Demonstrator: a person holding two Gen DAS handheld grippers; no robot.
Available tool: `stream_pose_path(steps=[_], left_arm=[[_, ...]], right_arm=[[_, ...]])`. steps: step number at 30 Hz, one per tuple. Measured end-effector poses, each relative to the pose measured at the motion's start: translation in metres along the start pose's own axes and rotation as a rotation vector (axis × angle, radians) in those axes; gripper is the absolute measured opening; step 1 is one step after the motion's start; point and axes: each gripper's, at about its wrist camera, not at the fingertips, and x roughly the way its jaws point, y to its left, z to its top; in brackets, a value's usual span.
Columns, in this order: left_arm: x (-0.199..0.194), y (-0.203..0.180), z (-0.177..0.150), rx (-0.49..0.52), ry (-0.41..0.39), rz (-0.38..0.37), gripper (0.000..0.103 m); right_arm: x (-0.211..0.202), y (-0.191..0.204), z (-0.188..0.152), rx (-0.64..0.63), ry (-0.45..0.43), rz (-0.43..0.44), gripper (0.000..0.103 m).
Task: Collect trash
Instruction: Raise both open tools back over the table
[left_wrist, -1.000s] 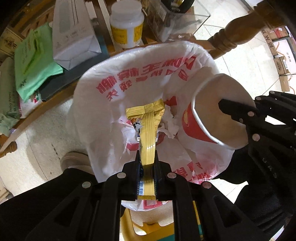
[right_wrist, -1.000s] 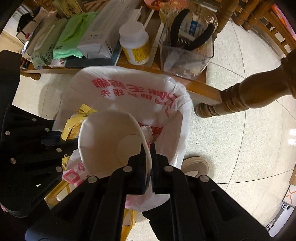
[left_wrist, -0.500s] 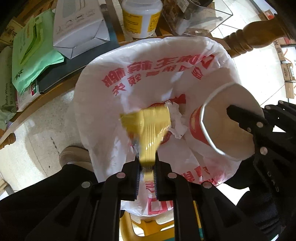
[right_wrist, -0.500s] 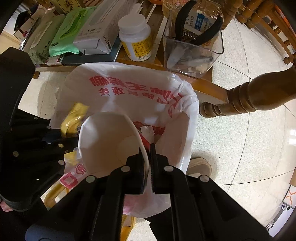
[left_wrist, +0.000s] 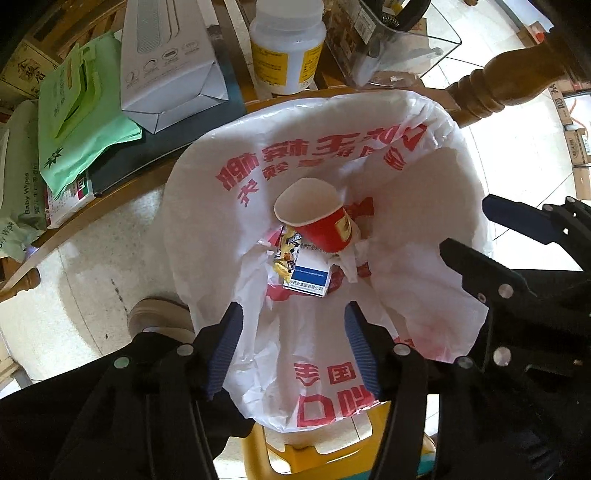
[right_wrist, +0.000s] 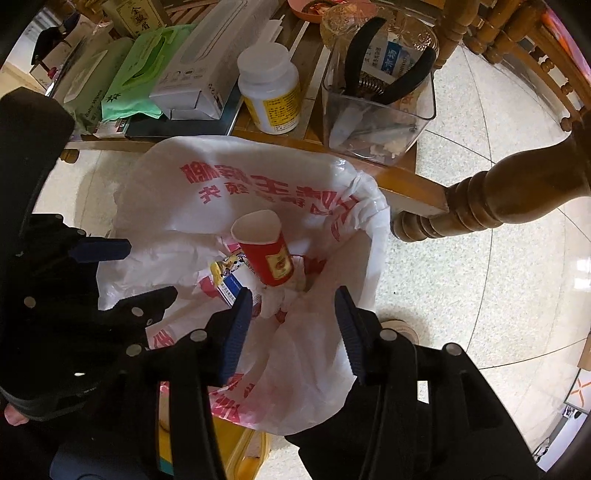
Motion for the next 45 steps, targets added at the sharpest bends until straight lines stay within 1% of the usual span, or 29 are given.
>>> stream_pose_path(steps=[3, 7, 9, 10, 12, 13, 14, 16, 18, 19, 20, 22, 24, 25, 27, 28, 32, 34, 35, 36, 38, 41, 45], left_arm=[[-0.002, -0.001, 0.001, -0.001, -0.003, 0.003, 0.057], [-0.007, -0.006, 0.002, 0.008, -0.018, 0.031, 0.058], [-0.016, -0.009, -0.002, 0.014, -0.029, 0.051, 0.061], [-0.022, -0.008, -0.007, 0.011, -0.041, 0.062, 0.062], [-0.036, -0.009, -0.017, 0.013, -0.064, 0.075, 0.062], [-0.047, -0.01, -0.026, 0.02, -0.078, 0.076, 0.064], [-0.058, -0.01, -0.035, 0.028, -0.095, 0.076, 0.066], [-0.08, -0.009, -0.052, 0.035, -0.119, 0.061, 0.077], [-0.108, -0.006, -0.073, 0.036, -0.129, 0.015, 0.077], [-0.121, -0.006, -0.081, 0.037, -0.133, 0.003, 0.077], [-0.136, -0.005, -0.087, 0.039, -0.139, -0.001, 0.077], [-0.18, 0.001, -0.1, 0.037, -0.169, 0.008, 0.078], [-0.215, 0.003, -0.106, 0.033, -0.207, 0.024, 0.081], [-0.246, 0.007, -0.107, 0.021, -0.241, 0.043, 0.086], [-0.28, 0.009, -0.105, 0.012, -0.277, 0.066, 0.089], [-0.307, 0.012, -0.1, 0.008, -0.3, 0.079, 0.089], [-0.381, 0.011, -0.086, -0.002, -0.365, 0.143, 0.09], [-0.407, 0.009, -0.079, 0.012, -0.384, 0.138, 0.09], [-0.423, 0.007, -0.075, 0.014, -0.403, 0.149, 0.091], [-0.431, 0.006, -0.072, 0.014, -0.409, 0.161, 0.093], [-0.448, 0.001, -0.062, 0.018, -0.412, 0.19, 0.093], [-0.464, 0.0, -0.049, 0.014, -0.386, 0.194, 0.093], [-0.486, 0.004, -0.037, 0.014, -0.391, 0.183, 0.093]], right_arm=[[-0.004, 0.001, -0.001, -0.005, -0.009, -0.005, 0.046], [-0.01, 0.002, -0.003, -0.005, -0.021, -0.009, 0.046], [-0.016, 0.003, -0.007, -0.01, -0.03, -0.009, 0.047], [-0.023, 0.004, -0.011, -0.013, -0.036, -0.009, 0.049], [-0.04, 0.007, -0.02, -0.024, -0.058, -0.011, 0.06], [-0.048, 0.008, -0.023, -0.031, -0.072, -0.009, 0.063], [-0.059, 0.01, -0.028, -0.037, -0.09, -0.01, 0.069], [-0.081, 0.012, -0.038, -0.046, -0.113, 0.002, 0.074], [-0.104, 0.013, -0.047, -0.053, -0.124, 0.034, 0.077], [-0.123, 0.012, -0.053, -0.058, -0.132, 0.053, 0.077], [-0.135, 0.012, -0.055, -0.063, -0.139, 0.061, 0.078], [-0.169, 0.012, -0.06, -0.077, -0.164, 0.068, 0.079], [-0.203, 0.011, -0.06, -0.09, -0.197, 0.064, 0.086], [-0.227, 0.007, -0.057, -0.089, -0.216, 0.065, 0.087], [-0.267, -0.004, -0.047, -0.072, -0.247, 0.08, 0.088], [-0.281, -0.01, -0.043, -0.063, -0.256, 0.086, 0.088], [-0.354, -0.034, -0.013, -0.016, -0.314, 0.069, 0.089], [-0.386, -0.043, 0.001, -0.01, -0.351, 0.042, 0.09], [-0.398, -0.046, 0.007, -0.012, -0.362, 0.028, 0.093], [-0.411, -0.048, 0.013, -0.016, -0.375, 0.015, 0.093], [-0.435, -0.053, 0.024, -0.01, -0.4, -0.01, 0.093], [-0.46, -0.064, 0.041, 0.021, -0.411, 0.032, 0.094], [-0.48, -0.076, 0.064, 0.06, -0.403, 0.059, 0.094]])
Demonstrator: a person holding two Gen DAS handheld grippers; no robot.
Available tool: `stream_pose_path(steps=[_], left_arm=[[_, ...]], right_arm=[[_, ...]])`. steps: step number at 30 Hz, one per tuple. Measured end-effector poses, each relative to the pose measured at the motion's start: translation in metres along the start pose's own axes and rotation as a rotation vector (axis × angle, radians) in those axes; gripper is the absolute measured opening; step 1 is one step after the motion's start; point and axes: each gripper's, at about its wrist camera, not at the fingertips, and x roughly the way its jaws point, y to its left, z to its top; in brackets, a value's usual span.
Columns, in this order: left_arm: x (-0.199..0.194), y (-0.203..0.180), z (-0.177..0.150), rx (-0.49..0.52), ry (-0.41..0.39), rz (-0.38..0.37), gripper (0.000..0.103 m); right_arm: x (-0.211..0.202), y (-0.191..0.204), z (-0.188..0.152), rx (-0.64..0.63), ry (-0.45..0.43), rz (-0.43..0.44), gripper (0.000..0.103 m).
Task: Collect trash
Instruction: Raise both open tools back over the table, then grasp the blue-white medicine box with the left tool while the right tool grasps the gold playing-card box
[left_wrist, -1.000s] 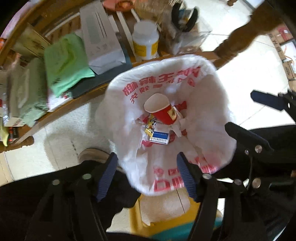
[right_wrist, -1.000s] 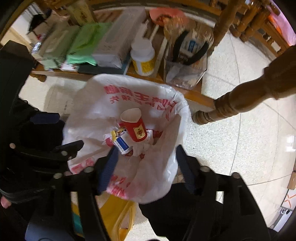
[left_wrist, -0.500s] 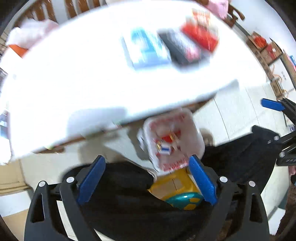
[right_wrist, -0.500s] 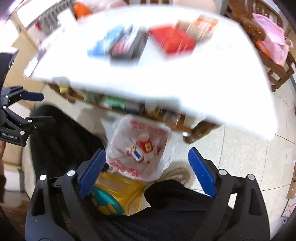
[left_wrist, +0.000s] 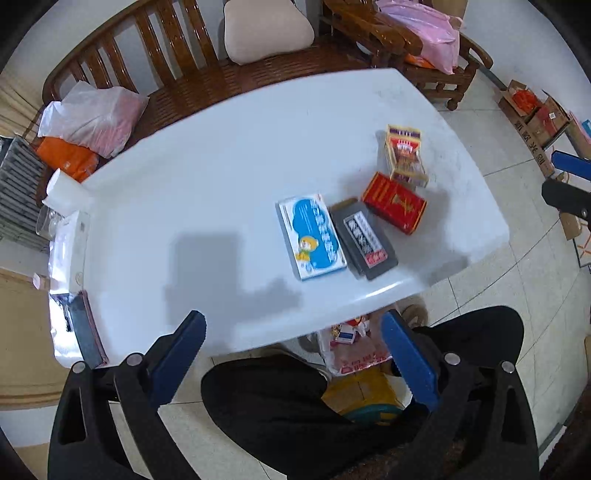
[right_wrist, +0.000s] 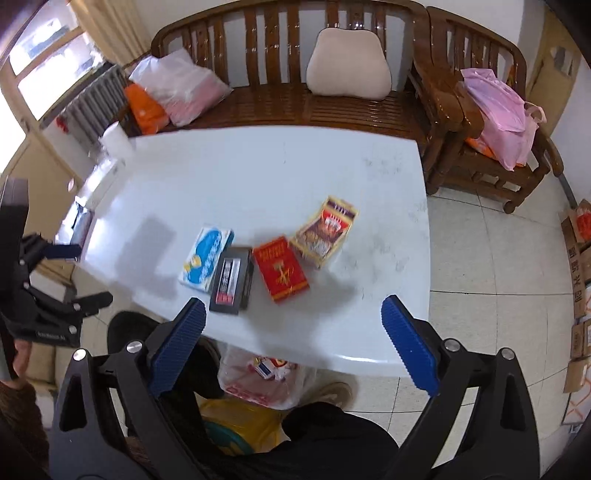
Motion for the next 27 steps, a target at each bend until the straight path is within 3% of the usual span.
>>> stream_pose_path(steps=[9, 16, 27], left_arm=[[-0.006, 0.006, 0.032, 0.006, -0.001, 0.003, 0.093], [0.04, 0.0, 0.036, 0.042, 0.067, 0.0, 0.093], [0.095, -0.001, 0.042, 0.026, 0.14, -0.065, 0.093]], right_arm=[[0.013, -0.014, 0.038, 0.054, 0.05, -0.011, 0.094], [0.044, -0.024, 0.049, 0.093, 0.104, -0.006, 0.094], [0.094, -0.04, 0.048, 0.148, 0.185, -0.002, 0.094]])
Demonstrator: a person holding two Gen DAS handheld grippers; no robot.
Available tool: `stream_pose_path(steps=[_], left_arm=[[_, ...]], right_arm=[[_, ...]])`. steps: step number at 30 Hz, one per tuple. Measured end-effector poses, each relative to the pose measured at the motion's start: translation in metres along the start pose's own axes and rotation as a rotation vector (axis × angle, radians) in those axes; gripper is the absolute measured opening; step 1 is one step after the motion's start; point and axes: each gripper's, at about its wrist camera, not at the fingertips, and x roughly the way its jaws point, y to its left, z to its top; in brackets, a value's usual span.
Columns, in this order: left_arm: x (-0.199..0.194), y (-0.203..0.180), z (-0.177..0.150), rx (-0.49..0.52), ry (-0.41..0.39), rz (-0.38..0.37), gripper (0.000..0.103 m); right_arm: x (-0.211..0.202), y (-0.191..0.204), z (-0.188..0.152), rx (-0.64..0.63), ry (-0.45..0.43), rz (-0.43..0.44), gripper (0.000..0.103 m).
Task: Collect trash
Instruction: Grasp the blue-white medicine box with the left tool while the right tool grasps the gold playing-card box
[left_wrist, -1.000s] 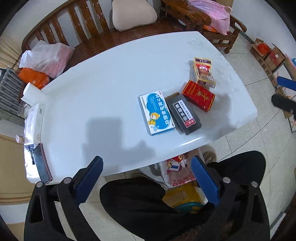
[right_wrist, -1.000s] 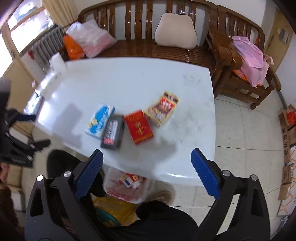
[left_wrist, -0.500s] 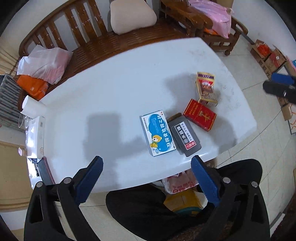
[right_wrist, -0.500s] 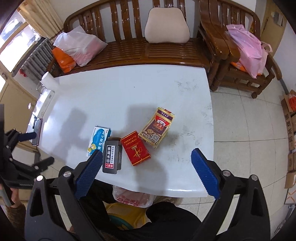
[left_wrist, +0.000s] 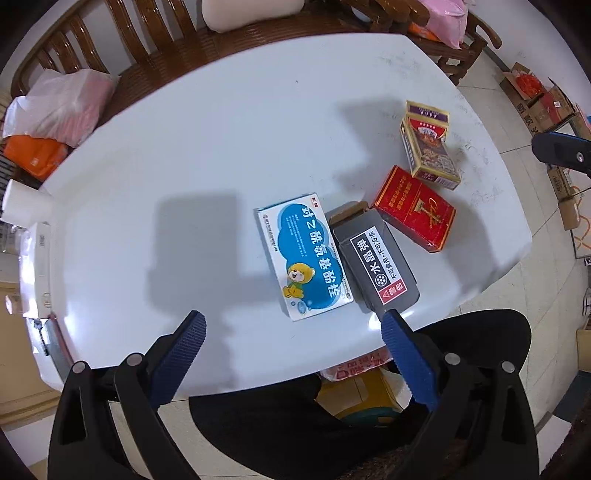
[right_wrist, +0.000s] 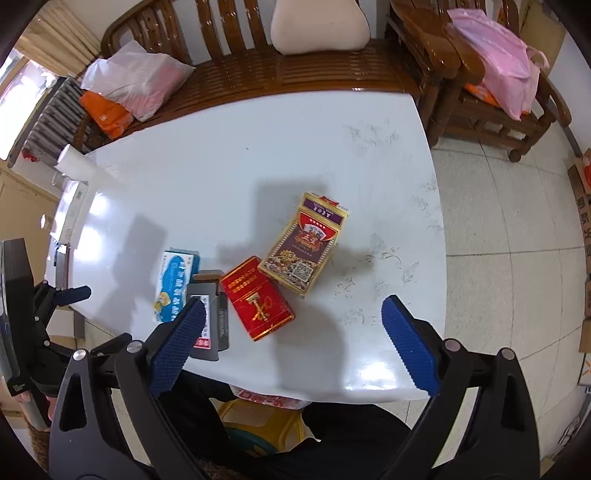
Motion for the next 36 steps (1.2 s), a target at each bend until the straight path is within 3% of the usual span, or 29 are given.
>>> stream_pose_path(steps=[16, 36], left_arm=[[0.056, -0.003, 0.008, -0.009, 0.055, -0.054, 0.093], [0.095, 0.012, 0.023, -0.039, 0.09, -0.099, 0.093]], right_arm=[[0.074, -0.003, 0.015, 0.051, 0.099, 0.007, 0.094], [0.113, -0.007, 0.027, 0.08, 0.156, 0.01, 0.094]])
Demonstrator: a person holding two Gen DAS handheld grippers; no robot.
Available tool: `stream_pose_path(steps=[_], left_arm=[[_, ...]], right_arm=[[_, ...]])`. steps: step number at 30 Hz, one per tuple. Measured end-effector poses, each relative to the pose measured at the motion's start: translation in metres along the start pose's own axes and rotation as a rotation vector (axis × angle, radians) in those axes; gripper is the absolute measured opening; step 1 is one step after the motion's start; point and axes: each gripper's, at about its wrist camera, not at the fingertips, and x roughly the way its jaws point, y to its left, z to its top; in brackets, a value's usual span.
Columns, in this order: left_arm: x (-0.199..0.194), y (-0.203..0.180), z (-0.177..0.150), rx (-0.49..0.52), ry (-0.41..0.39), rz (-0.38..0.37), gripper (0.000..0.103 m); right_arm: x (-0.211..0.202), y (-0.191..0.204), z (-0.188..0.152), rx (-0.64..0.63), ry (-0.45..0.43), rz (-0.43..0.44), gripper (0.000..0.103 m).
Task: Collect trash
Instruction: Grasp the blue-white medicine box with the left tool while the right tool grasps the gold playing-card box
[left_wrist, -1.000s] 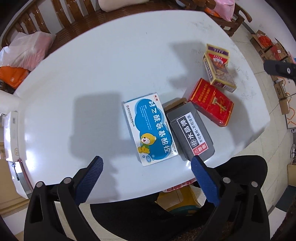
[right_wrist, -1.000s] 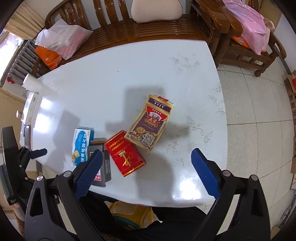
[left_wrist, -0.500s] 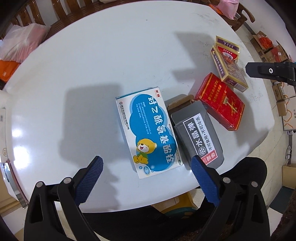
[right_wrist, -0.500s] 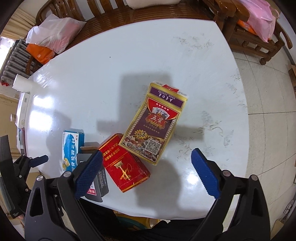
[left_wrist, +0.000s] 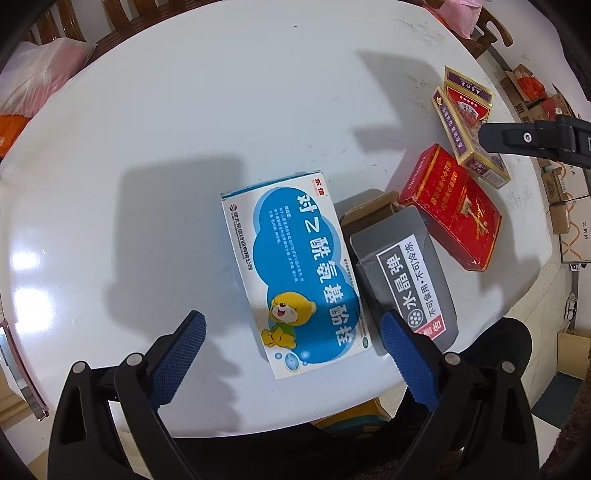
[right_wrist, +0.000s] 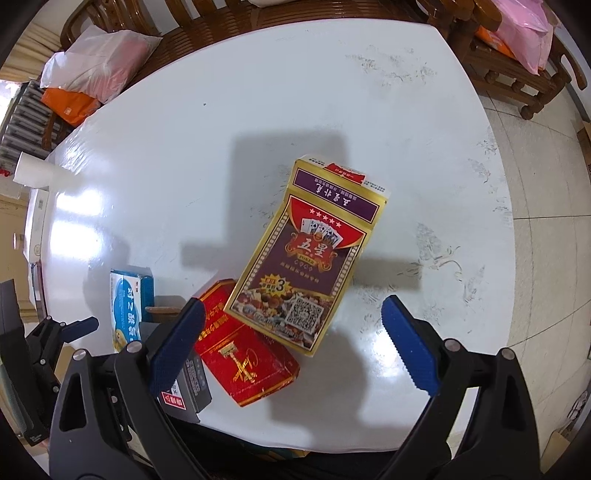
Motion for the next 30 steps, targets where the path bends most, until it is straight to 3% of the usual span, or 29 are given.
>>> stream_pose_path(steps=[22, 30], left_arm=[[0.022, 0.052, 0.011, -0.046, 0.02, -0.05, 0.093], [0.031, 0.063, 0.019, -0.031, 0.021, -0.003, 0.093]], right_arm=[[0.022, -0.005, 0.013, 0.018, 0.023, 0.005, 0.094], [0.035, 0.0, 0.026, 0.018, 0.029, -0.022, 0.094]])
